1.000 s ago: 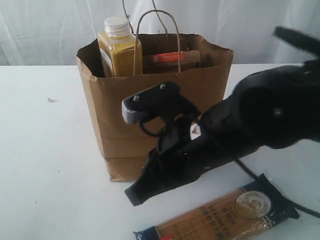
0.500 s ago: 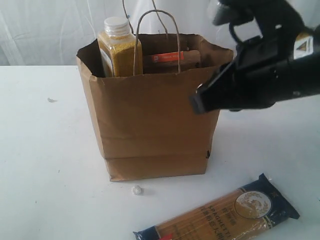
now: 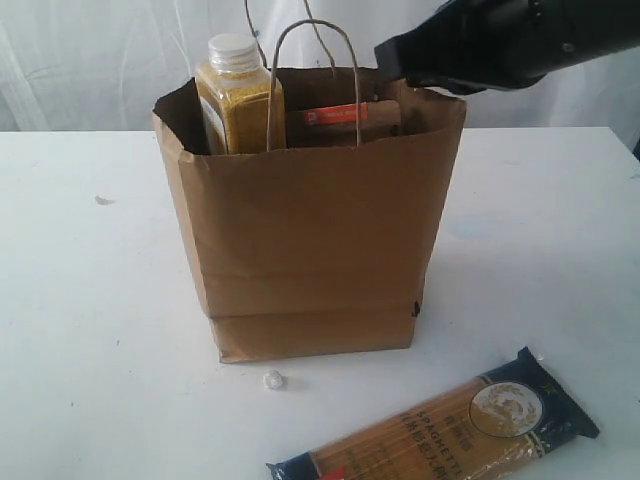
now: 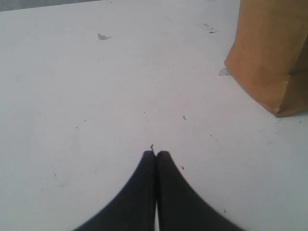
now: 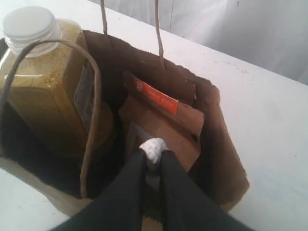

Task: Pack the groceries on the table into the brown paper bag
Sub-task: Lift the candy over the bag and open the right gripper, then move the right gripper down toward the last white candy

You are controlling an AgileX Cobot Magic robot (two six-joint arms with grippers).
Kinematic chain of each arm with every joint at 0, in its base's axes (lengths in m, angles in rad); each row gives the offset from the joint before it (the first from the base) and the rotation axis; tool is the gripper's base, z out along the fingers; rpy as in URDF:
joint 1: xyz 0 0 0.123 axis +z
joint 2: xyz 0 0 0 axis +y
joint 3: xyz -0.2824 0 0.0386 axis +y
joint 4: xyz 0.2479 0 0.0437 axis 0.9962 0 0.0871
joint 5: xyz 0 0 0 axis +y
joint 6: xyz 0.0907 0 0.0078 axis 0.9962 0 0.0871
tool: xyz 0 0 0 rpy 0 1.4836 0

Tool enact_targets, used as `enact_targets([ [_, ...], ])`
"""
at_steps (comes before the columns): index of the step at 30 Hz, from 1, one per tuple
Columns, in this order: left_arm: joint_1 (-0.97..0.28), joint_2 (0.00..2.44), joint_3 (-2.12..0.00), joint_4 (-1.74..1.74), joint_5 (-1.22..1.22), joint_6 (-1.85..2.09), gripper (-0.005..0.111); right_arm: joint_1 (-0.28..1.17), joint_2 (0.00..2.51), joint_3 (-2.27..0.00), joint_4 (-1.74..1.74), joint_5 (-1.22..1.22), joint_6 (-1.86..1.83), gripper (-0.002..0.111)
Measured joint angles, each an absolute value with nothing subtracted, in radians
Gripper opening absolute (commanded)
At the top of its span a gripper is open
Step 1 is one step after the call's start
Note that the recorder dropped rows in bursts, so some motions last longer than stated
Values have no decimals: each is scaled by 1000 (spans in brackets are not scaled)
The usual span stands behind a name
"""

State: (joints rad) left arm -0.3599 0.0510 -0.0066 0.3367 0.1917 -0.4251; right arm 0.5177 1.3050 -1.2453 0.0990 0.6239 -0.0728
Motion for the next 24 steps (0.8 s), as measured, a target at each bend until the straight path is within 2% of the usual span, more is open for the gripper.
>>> enact_targets([
  [4, -360, 51, -7, 337, 192, -425, 0, 518, 1362, -1261, 99, 597, -73, 17],
  [6, -360, 51, -7, 337, 192, -425, 0, 518, 1369, -1262, 99, 579, -73, 27],
  [7, -360, 51, -7, 337, 192, -425, 0, 518, 1370, -1262, 99, 571, -73, 38],
  [9, -360, 51, -7, 337, 192, -425, 0, 518, 1370, -1264, 99, 555, -73, 46],
  [15, -360, 51, -7, 337, 192, -425, 0, 518, 1319, -1264, 85, 546, -63, 46],
  [18, -360, 51, -7, 337, 192, -425, 0, 525, 1189, -1240, 63, 542, -24, 46],
  [24, -360, 51, -7, 337, 192, -425, 0, 580, 906, -1009, 74, 613, -16, 45],
])
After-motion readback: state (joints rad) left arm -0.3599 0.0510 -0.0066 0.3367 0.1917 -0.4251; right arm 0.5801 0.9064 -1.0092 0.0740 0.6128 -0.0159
